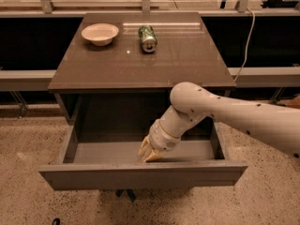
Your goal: Open top drawer
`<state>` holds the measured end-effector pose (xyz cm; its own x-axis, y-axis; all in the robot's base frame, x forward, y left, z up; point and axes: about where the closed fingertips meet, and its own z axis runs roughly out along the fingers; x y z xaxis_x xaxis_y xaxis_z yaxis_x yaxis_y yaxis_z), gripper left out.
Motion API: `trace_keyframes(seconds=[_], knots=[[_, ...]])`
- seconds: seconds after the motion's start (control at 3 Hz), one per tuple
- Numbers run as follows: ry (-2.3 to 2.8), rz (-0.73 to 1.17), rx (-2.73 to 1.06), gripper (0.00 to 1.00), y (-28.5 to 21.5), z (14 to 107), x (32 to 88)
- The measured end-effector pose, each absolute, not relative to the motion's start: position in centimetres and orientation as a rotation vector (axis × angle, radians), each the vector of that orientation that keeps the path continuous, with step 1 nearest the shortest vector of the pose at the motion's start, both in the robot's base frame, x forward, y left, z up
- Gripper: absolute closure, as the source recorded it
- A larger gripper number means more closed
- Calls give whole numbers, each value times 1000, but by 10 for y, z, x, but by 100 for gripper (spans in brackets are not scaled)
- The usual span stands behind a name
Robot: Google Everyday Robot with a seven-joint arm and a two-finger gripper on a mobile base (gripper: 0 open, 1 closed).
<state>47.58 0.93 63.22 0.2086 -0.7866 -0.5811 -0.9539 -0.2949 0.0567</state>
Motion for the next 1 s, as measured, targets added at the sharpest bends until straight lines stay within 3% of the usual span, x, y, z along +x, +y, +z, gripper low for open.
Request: trace_keyframes(seconds=[1.0], knots=[[1643,666,-2132,100,6,663,481]])
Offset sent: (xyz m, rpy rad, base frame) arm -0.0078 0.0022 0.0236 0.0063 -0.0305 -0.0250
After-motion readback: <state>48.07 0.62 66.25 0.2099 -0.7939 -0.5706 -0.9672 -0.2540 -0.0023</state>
